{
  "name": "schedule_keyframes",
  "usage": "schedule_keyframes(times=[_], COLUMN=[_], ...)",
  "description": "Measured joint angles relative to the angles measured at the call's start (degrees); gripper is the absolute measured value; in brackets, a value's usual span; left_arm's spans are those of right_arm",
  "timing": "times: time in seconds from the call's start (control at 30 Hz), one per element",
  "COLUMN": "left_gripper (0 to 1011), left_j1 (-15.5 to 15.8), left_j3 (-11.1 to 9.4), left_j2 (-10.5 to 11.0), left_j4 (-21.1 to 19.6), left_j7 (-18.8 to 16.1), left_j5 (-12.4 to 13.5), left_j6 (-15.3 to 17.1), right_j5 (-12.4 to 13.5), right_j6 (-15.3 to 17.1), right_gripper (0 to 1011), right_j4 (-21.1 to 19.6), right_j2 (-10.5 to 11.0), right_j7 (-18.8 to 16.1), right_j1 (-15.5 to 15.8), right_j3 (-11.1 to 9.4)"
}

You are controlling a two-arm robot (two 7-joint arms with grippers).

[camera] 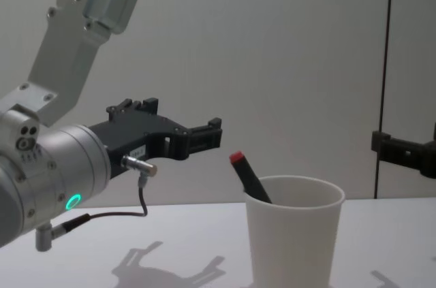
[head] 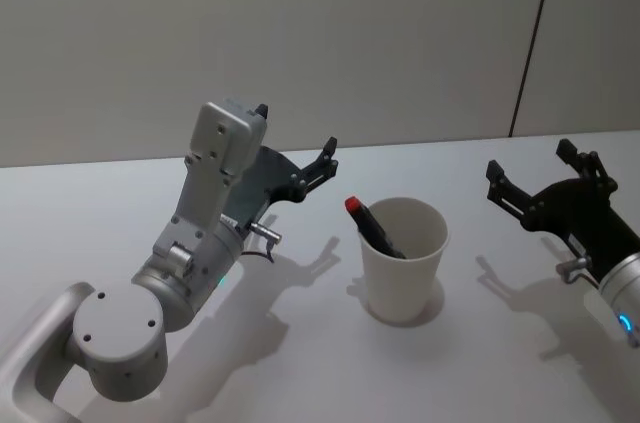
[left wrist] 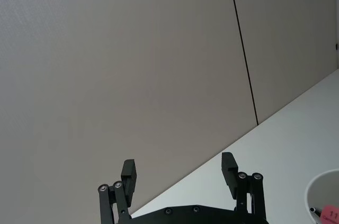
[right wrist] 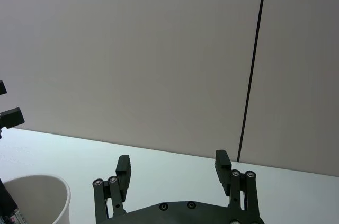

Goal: Place the pen into the pen holder.

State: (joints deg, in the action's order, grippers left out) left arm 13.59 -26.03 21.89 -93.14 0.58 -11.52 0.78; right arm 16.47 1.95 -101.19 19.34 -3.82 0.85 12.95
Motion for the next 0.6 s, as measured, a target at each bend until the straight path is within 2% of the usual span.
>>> schedule_keyframes(times=[0.6], left_gripper=[1001], left_j1=[0.0], left_j3=[0.0], left_j2=[0.0], left_j4=[0.0], left_j7=[0.0], left_j5=[0.0], left_j6=[0.0], right_j5=[0.0], right_j6=[0.0], right_gripper=[1001], right_j4=[0.0], right_j2=[0.0], right_j7=[0.0], right_j1=[0.0], right_j3=[0.0])
